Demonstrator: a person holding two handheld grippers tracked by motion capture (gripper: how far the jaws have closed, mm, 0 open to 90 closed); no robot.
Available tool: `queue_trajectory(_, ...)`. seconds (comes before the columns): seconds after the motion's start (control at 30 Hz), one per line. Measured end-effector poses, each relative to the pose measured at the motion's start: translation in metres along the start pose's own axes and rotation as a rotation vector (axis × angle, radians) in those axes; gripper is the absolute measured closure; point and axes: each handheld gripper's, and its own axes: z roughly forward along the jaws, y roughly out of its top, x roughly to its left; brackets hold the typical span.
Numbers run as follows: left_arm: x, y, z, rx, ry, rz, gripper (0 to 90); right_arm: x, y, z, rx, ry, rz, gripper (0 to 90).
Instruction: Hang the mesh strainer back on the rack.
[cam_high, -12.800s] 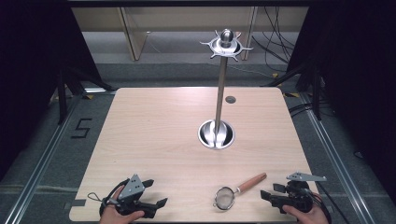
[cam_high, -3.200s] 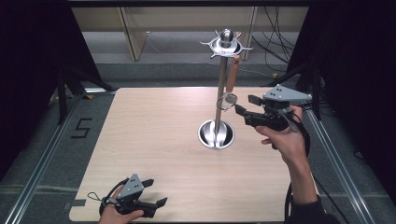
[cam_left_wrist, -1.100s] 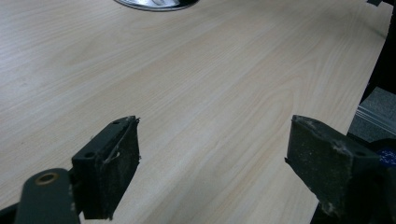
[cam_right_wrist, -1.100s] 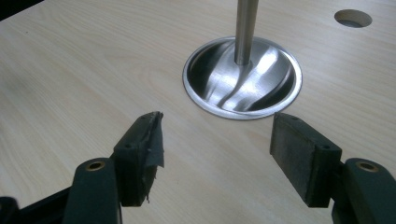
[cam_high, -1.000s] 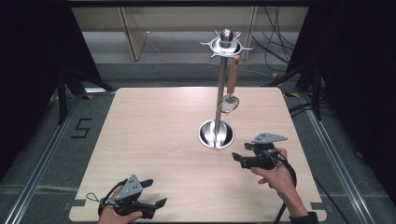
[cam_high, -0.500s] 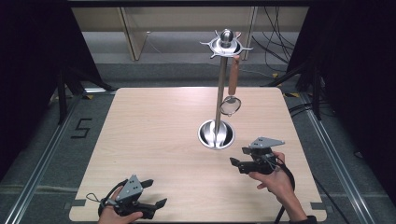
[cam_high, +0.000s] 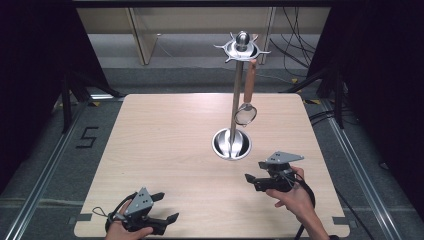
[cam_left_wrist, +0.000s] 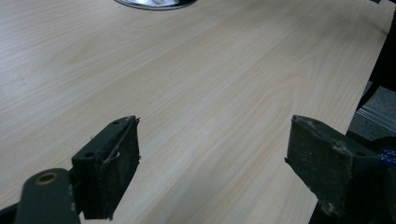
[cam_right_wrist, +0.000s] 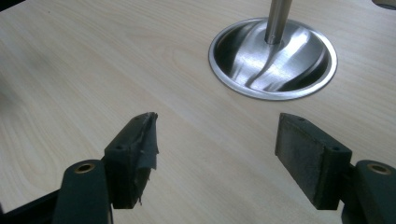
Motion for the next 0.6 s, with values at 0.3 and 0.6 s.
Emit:
queue_trajectory(0.3,0.0005,0.0001,-0.0002,0.005,0.002,0.010,16.5,0.0055,-0.0046,0.0003,0.011,0.013,-0.019,29.2)
queue_trajectory(0.6,-0.0011,-0.0005,-0.0001,0.007,0.005,-0.016,16.5,0.0064,-0.0095,0.0000,-0.007,0.011,-0.032,28.0)
